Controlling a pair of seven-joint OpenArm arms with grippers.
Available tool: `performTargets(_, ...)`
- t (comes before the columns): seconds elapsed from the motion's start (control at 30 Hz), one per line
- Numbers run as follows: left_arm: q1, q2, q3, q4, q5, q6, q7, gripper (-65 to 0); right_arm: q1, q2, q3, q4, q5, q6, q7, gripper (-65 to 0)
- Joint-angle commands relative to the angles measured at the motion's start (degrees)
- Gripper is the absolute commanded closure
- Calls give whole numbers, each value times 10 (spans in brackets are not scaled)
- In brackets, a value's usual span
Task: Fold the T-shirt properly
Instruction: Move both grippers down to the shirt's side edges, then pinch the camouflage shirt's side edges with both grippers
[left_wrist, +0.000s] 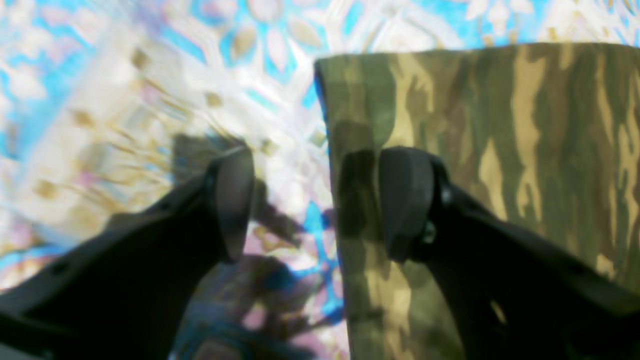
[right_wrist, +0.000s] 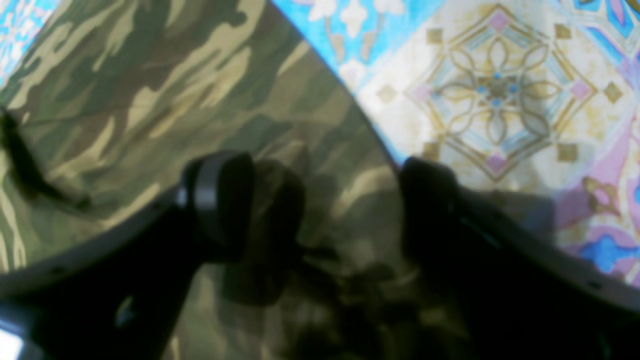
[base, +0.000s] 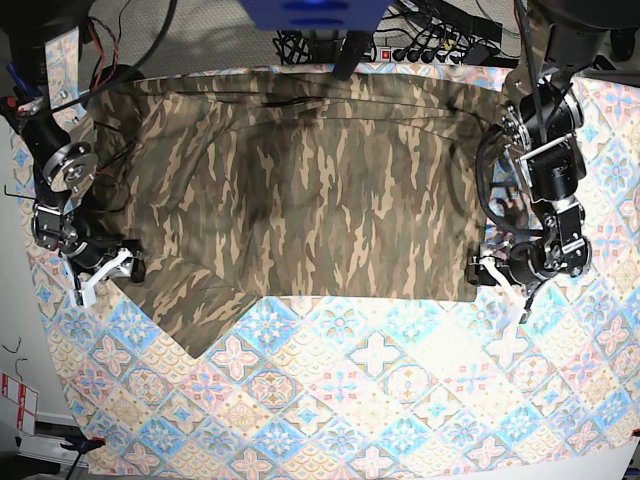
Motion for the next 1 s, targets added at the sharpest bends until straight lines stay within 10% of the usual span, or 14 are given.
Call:
performTargets(0.0,-27,-7,14,-1,-16,-3,-26,-385,-1,-5,-3,-7,-23,17,-49,-449)
performTargets(0.6,-69,24,94,-205,-11,-3,-145,-369,-1,-5,-4,-7,-44,17,-50,-431)
performTargets(0.97,-38,75,137,-201,-12,-3,-114,-85,-1,-5,-3,-7,-71,17,-92,-57)
